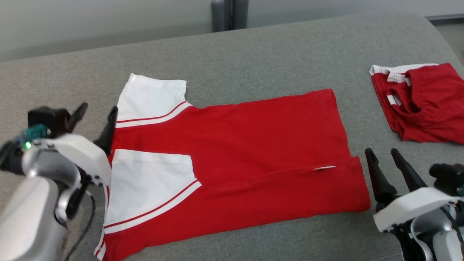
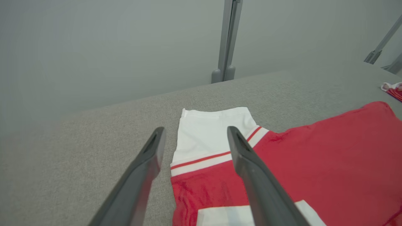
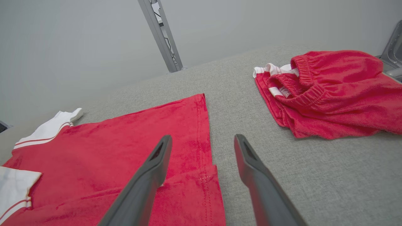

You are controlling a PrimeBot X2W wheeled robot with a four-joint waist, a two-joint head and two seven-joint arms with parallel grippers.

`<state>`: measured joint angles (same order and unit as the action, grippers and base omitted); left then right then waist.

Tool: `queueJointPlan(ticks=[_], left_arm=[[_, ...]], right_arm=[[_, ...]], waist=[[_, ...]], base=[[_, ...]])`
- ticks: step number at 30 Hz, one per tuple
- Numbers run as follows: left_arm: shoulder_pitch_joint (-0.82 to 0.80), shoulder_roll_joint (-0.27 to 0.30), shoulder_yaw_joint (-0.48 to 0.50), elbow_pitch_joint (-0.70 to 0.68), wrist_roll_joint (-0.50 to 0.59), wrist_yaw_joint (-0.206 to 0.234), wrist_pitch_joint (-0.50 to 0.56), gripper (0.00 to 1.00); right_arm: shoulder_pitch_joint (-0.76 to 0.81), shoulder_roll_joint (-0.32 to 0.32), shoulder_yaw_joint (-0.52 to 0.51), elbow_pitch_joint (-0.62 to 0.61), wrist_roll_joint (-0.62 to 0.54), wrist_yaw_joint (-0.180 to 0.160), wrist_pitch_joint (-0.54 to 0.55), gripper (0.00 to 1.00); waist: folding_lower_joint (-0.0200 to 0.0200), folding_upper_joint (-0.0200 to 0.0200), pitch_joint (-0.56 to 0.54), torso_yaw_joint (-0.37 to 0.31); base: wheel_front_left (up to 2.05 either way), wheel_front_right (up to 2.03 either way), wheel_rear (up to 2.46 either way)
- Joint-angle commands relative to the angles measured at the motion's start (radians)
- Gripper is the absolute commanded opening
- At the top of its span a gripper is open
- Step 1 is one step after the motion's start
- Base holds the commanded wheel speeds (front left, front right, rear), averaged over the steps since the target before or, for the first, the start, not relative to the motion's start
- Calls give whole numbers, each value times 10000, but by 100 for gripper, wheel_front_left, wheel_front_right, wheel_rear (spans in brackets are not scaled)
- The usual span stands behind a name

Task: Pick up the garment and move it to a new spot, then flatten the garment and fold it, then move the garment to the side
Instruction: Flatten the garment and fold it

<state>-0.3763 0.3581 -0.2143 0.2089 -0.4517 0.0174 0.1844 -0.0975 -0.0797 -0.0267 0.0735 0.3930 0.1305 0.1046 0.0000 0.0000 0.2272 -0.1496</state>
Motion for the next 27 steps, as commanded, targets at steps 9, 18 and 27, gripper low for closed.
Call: queueJointPlan(ticks=[9,18,27], left_arm=[[-3616,1057,-544,1957,-219,-1195,2408,100],[-4845,1385,-785,3188,-348,-1249,3561,100],[-5515,1869,-670,4331,-69,-713,3964,100]], right_arm=[[-1841,-361,1535,590,366,5,-391,100],[-2734,-504,2226,1074,699,5,-768,100],[-3488,-579,2852,1399,1016,5,-1091,100]], waist=[[0,0,1457,-1304],[0,0,1938,-1842],[0,0,2448,-2339]], base=[[0,0,0],[0,0,0],[0,0,0]])
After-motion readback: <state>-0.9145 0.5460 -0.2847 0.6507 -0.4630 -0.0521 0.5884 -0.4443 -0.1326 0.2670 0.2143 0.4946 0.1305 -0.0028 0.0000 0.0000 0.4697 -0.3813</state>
